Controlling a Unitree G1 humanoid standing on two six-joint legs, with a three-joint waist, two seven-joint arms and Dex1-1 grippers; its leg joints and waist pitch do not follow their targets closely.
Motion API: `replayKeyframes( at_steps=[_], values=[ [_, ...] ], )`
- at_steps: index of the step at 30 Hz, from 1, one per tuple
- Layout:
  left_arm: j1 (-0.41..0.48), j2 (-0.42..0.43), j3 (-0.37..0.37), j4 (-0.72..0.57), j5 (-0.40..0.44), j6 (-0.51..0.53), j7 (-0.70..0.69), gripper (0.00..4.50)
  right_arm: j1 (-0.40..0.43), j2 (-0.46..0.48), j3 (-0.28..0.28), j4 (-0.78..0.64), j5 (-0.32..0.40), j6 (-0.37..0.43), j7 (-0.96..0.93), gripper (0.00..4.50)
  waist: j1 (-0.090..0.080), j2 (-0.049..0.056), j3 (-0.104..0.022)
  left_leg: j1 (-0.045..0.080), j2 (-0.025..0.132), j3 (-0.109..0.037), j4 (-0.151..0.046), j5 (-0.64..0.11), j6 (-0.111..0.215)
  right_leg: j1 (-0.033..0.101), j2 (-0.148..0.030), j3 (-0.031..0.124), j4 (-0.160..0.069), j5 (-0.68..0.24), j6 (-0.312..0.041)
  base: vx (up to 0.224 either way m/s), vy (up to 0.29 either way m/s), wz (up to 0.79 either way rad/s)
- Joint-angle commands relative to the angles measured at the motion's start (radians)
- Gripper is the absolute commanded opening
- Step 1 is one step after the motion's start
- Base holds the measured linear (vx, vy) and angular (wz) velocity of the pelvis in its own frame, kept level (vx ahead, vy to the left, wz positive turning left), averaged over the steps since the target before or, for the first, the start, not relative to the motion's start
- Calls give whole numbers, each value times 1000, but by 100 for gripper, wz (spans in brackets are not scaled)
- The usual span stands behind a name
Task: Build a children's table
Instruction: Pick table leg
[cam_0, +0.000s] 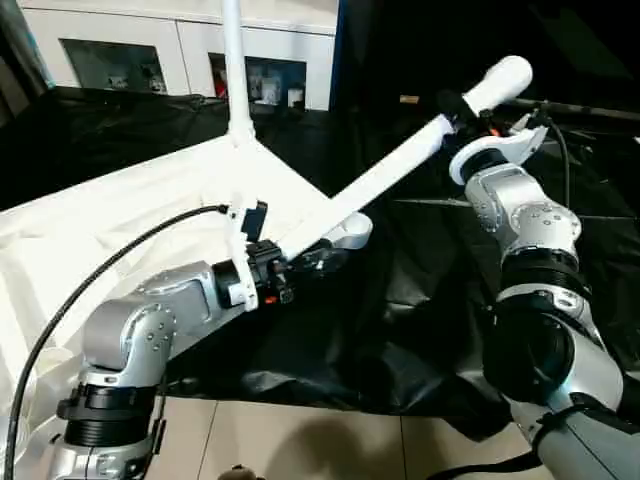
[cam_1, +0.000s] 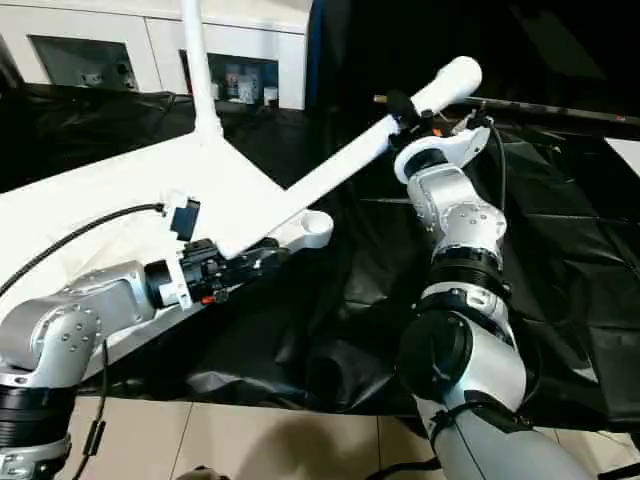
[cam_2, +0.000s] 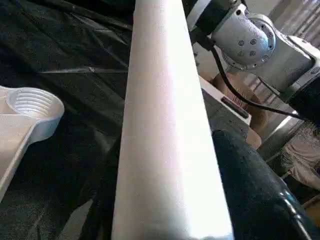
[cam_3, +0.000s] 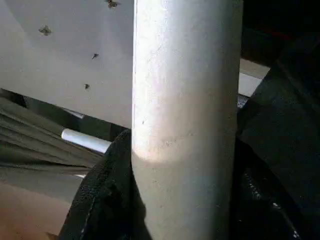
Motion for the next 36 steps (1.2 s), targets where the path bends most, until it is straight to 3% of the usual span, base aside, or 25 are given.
replayKeyframes(
  at_steps=[1, 10, 21, 25, 27, 36],
  values=[
    [-9, -5, 4, -13, -22, -5, -2, 198, 2, -21, 23, 4, -7, -8, 6, 178, -2, 3, -74, 14, 53, -25, -64, -139, -15, 60, -70, 65, -61, -183, -124, 0, 0, 0],
    [-29, -18, 25, 23, -24, -29, 24, 114, 13, -32, 39, -2, -3, 6, 7, 178, -3, 2, -76, 13, 52, -24, -61, -126, -11, 62, -69, 64, -58, -154, -133, 0, 0, 0],
    [-51, -32, 76, 57, -52, -18, 63, 72, 18, -44, 57, 4, -5, 4, 18, 178, -3, 1, -77, 12, 50, -23, -58, -121, -7, 62, -68, 64, -57, -145, -136, 0, 0, 0],
    [-55, -35, 101, 37, -114, 17, 41, 108, 21, -44, 68, 5, -14, 0, 24, 178, -2, 1, -77, 12, 52, -25, -58, -119, -6, 62, -69, 63, -55, -145, -144, 0, 0, 0],
    [-53, -34, 100, 31, -123, 21, 34, 144, 24, -43, 71, 3, -16, 0, 24, 178, -2, 1, -77, 13, 51, -24, -58, -119, -5, 62, -68, 64, -55, -141, -146, 0, 0, 0],
    [-46, -40, 103, 16, -148, -6, 26, 212, 37, -46, 89, -5, -21, -2, 28, 178, -2, 0, -76, 11, 51, -24, -58, -121, -4, 64, -70, 64, -58, -155, -135, 0, 0, 0]
  ],
)
